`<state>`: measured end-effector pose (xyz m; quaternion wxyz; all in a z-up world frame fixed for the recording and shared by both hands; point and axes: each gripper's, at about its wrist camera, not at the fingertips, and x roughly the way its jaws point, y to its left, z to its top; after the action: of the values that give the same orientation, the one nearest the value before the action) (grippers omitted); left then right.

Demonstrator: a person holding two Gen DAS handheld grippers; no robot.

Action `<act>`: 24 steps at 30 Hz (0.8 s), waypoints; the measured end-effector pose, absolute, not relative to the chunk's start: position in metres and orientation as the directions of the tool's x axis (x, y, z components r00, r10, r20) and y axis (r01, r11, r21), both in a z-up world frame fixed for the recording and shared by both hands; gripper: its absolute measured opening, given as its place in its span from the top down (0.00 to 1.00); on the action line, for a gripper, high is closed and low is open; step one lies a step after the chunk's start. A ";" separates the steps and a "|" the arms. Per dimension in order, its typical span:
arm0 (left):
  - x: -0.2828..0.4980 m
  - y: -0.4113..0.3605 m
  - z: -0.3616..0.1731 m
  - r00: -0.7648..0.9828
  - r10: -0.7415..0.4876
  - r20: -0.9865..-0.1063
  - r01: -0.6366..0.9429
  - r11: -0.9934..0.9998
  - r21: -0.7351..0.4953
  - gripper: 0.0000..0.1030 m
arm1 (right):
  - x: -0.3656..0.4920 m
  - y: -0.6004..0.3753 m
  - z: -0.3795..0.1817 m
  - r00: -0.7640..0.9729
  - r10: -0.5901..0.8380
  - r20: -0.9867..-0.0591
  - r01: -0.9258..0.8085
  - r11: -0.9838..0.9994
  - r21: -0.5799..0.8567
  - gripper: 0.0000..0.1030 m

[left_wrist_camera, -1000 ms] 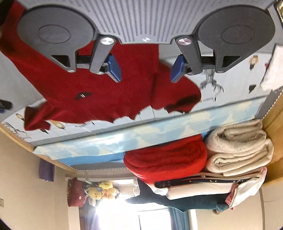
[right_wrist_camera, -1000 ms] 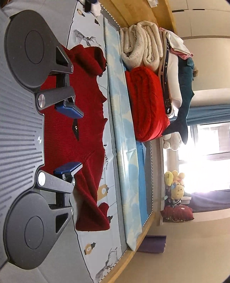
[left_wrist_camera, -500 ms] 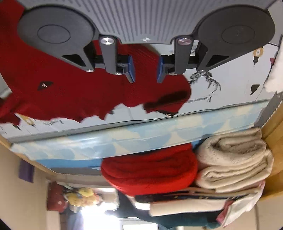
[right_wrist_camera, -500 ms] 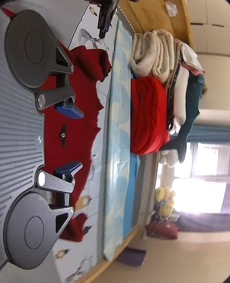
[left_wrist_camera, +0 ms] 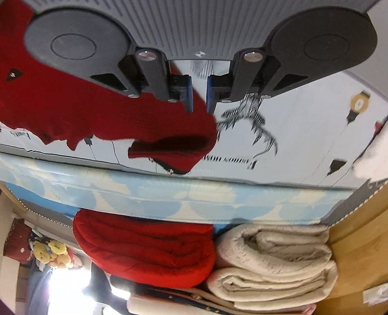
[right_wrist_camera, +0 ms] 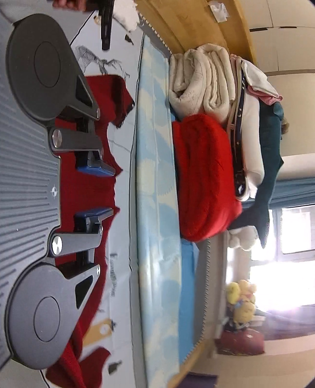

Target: Fold small clothes

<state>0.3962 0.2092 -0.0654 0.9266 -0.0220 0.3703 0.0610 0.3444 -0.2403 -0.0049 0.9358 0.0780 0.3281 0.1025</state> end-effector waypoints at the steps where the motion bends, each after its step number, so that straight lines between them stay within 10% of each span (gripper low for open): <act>1: 0.401 0.206 -0.069 0.725 0.097 -0.682 -0.123 0.992 0.011 0.88 | 0.346 -0.240 -0.006 0.757 0.256 -0.600 -0.148 0.963 0.225 0.72; 7: 0.448 0.196 -0.106 0.696 0.108 -0.710 -0.079 0.994 0.073 0.73 | 0.360 -0.234 -0.019 0.703 0.281 -0.654 -0.154 0.957 0.246 0.71; 9: 0.462 0.193 -0.115 0.694 0.141 -0.706 -0.085 0.990 0.114 0.40 | 0.362 -0.232 -0.023 0.684 0.286 -0.671 -0.158 0.956 0.247 0.71; 12: 0.480 0.187 -0.123 0.706 0.203 -0.678 -0.101 0.977 0.188 0.17 | 0.366 -0.231 -0.028 0.662 0.293 -0.690 -0.170 0.955 0.243 0.70; 24: 0.515 0.168 -0.148 0.718 0.248 -0.650 -0.080 0.957 0.278 0.17 | 0.366 -0.233 -0.043 0.604 0.300 -0.738 -0.170 0.954 0.249 0.67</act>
<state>0.5150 0.1677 -0.1480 0.9197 0.1157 0.3645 0.0892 0.3664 -0.2333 -0.0435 0.8923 0.0766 0.4250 0.1315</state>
